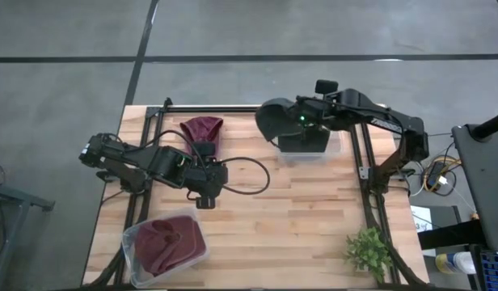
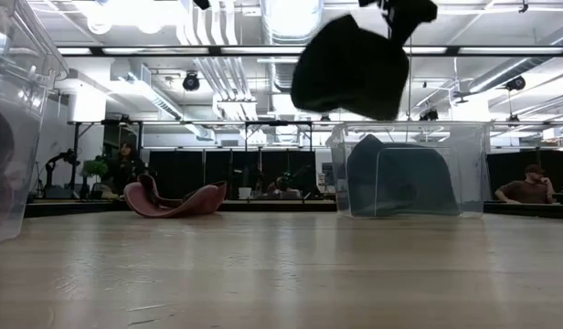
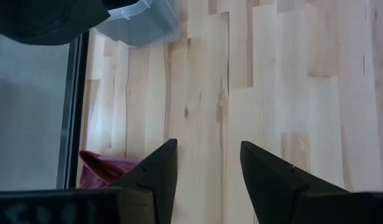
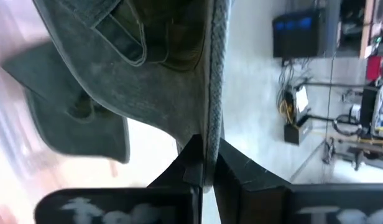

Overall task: Pick & Place hat
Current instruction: Put the gray cap into the top transparent bin

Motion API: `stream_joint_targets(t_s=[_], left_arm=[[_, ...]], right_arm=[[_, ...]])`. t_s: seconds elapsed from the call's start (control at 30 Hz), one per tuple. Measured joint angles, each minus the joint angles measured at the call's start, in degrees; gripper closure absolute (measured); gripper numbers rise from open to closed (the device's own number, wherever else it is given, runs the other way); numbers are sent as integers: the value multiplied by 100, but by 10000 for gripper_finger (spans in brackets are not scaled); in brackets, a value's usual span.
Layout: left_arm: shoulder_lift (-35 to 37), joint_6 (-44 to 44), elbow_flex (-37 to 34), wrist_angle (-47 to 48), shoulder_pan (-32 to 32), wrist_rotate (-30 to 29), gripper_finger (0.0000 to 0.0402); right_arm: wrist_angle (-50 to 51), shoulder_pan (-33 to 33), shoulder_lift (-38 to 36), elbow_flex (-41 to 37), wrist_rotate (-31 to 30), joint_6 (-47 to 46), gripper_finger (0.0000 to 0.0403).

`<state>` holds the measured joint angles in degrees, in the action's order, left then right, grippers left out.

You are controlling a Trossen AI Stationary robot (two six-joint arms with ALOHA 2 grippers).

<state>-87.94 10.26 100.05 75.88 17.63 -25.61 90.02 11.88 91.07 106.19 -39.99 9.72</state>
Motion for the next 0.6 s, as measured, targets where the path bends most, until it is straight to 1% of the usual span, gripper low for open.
stream_joint_targets(t_s=[0.07, 0.23, 0.3, 0.6], left_arm=[[0, -4, 0, 0, 0, 0, 235], [0, -38, 0, -2, 0, 0, 235], [0, -40, 0, -5, 0, 0, 235], [0, -159, 0, -87, 0, 0, 235]], right_arm=[[2, 164, 0, -180, 109, 68, 390], [-4, 532, -2, -687, 714, 12, 390], [-12, 646, -2, -918, 848, -59, 390], [-3, 1092, -4, -1941, 914, 297, 390]])
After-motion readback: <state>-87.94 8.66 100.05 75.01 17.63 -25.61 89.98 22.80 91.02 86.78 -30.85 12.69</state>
